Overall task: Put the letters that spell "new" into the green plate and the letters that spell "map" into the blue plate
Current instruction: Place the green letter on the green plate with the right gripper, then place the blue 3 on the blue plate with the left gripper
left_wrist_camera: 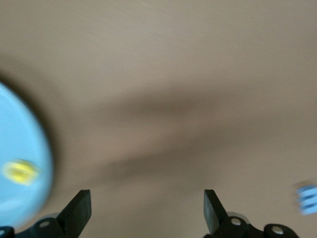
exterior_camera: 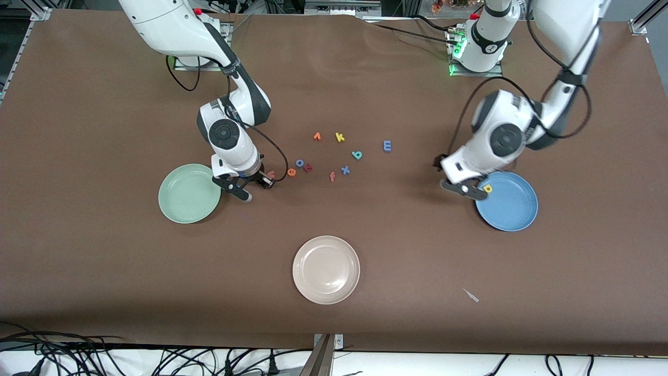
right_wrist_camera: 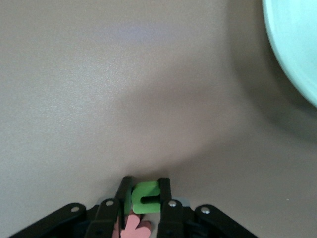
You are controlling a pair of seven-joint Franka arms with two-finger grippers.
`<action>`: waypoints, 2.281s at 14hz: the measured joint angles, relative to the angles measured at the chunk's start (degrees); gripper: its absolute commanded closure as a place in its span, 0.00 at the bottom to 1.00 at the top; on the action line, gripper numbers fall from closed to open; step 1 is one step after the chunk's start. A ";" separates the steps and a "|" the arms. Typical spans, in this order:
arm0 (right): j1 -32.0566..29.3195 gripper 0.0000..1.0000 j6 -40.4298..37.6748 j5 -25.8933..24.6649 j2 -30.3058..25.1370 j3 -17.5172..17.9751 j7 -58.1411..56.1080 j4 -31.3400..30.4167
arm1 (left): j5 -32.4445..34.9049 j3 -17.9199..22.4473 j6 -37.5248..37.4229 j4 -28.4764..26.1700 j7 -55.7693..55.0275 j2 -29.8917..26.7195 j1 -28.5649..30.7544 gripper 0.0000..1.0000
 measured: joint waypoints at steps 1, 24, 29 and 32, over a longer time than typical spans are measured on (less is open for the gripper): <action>0.01 0.90 0.00 -0.01 0.00 -0.01 0.00 0.00 | 0.00 -2.59 2.63 -2.59 -5.01 -0.35 -0.15 0.00; -0.09 0.30 -8.55 0.43 -10.88 -19.03 -41.71 -7.58 | 13.48 -10.78 10.03 -3.02 -43.28 9.12 -8.70 0.78; 0.10 0.17 -8.52 0.65 -12.53 -16.52 -40.35 -7.56 | 16.45 -10.63 9.92 -2.76 -43.57 9.11 -8.54 1.00; 0.38 0.08 -8.54 0.66 -13.81 -9.92 -34.49 -7.56 | 17.00 -10.31 3.36 -0.15 -42.69 9.12 -7.30 1.00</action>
